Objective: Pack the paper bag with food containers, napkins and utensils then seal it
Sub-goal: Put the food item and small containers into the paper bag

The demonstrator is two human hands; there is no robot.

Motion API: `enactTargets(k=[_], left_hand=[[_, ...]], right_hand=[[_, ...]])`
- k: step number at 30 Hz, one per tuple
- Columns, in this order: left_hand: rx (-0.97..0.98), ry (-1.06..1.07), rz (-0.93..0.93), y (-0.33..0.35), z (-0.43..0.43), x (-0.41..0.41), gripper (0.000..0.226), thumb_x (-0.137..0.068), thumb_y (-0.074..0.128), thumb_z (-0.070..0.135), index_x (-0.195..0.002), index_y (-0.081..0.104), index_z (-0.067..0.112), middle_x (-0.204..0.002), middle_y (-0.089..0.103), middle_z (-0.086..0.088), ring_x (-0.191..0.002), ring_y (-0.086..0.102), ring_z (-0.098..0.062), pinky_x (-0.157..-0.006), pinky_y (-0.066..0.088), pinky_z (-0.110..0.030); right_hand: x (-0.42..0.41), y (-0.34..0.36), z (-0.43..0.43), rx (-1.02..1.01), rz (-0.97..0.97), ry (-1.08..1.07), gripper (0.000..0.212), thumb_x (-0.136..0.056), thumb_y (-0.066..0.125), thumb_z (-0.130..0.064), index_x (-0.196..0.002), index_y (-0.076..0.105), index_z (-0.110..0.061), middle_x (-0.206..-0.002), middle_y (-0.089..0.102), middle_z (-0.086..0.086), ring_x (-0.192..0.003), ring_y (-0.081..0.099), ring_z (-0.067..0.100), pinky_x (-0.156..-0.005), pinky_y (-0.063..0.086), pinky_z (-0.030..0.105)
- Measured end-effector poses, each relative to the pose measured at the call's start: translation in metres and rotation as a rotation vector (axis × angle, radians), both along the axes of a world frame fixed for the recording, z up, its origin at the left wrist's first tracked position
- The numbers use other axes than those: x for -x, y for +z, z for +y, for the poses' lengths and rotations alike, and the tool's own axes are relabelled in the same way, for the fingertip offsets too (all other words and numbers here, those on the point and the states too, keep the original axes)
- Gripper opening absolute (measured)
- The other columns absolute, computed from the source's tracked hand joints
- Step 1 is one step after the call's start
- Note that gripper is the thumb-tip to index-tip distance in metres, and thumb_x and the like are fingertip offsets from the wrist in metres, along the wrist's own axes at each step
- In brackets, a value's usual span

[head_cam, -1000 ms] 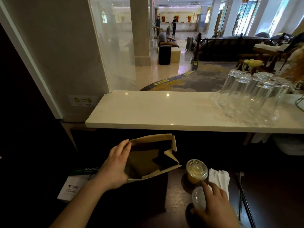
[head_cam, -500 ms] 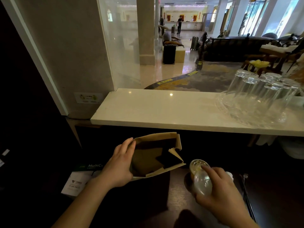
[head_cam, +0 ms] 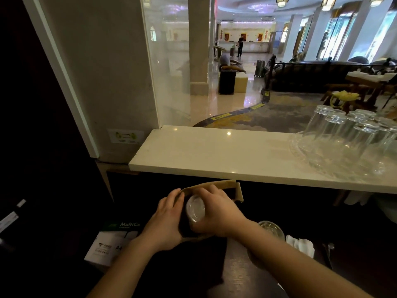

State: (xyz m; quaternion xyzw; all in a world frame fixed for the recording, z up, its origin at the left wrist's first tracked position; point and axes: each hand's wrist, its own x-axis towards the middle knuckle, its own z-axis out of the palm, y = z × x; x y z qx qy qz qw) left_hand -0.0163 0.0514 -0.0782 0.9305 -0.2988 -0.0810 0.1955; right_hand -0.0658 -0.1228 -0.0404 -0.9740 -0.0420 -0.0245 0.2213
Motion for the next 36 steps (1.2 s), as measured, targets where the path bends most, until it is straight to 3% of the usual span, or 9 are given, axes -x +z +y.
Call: enactTargets(k=[3,8,13,18,22,31,36], left_hand=[[-0.04,0.021,-0.004,-0.002,0.002,-0.003,0.12,-0.071,0.079,0.05,-0.153,-0.003,0.023,-0.159,-0.015,0.013,-0.146,-0.003,-0.018,-0.117,0.021,-0.041],[-0.056,0.035,-0.017,-0.008,0.003,-0.007,0.109,-0.078,0.074,0.022,-0.153,-0.004,0.021,-0.158,-0.016,0.013,-0.146,-0.004,-0.018,-0.117,0.023,-0.036],[-0.055,0.023,0.04,-0.008,0.003,-0.018,0.108,-0.077,0.072,0.018,-0.152,-0.006,0.023,-0.156,-0.018,0.018,-0.145,-0.004,-0.018,-0.115,0.027,-0.038],[-0.046,0.041,0.074,-0.009,0.001,-0.027,0.106,-0.076,0.067,0.013,-0.152,-0.006,0.027,-0.154,-0.02,0.023,-0.144,-0.006,-0.016,-0.113,0.029,-0.037],[-0.05,0.028,0.055,-0.011,0.001,-0.032,0.109,-0.073,0.068,0.016,-0.151,-0.006,0.028,-0.153,-0.021,0.025,-0.143,-0.007,-0.014,-0.109,0.032,-0.036],[-0.064,-0.044,-0.084,-0.026,0.004,-0.031,0.107,-0.069,0.056,0.05,-0.149,-0.013,0.032,-0.152,-0.028,0.024,-0.144,-0.018,-0.011,-0.109,0.026,-0.042],[-0.113,-0.046,-0.149,-0.033,0.008,-0.029,0.107,-0.072,0.053,0.056,-0.147,-0.019,0.033,-0.152,-0.035,0.021,-0.144,-0.024,-0.013,-0.113,0.019,-0.043]], right_hand=[[-0.024,-0.025,0.001,0.1,0.083,0.001,0.078,-0.061,0.071,-0.054,-0.13,0.045,-0.028,-0.128,0.048,0.002,-0.117,0.047,0.028,-0.091,0.047,0.036],[-0.058,-0.051,0.005,0.238,0.26,0.026,0.08,-0.064,0.074,-0.052,-0.131,0.045,-0.023,-0.13,0.048,0.009,-0.115,0.049,0.033,-0.092,0.051,0.043],[-0.087,-0.067,0.01,0.311,0.388,0.044,0.071,-0.074,0.077,-0.044,-0.132,0.046,-0.016,-0.132,0.052,0.013,-0.115,0.054,0.03,-0.093,0.053,0.042],[-0.103,-0.084,0.013,0.264,0.406,0.063,0.084,-0.077,0.076,-0.04,-0.143,0.031,-0.013,-0.139,0.043,0.016,-0.117,0.053,0.032,-0.097,0.051,0.042],[-0.108,-0.098,0.014,0.276,0.412,0.094,0.096,-0.076,0.076,-0.042,-0.149,0.02,-0.012,-0.141,0.039,0.018,-0.122,0.048,0.033,-0.1,0.046,0.042],[-0.11,-0.117,0.011,0.327,0.392,0.136,0.09,-0.082,0.066,-0.048,-0.15,0.017,-0.017,-0.144,0.038,0.013,-0.133,0.033,0.031,-0.109,0.037,0.044],[-0.113,-0.118,0.01,0.271,0.429,0.132,0.093,-0.08,0.068,-0.051,-0.151,0.016,-0.021,-0.152,0.03,0.012,-0.138,0.029,0.033,-0.114,0.029,0.044]])
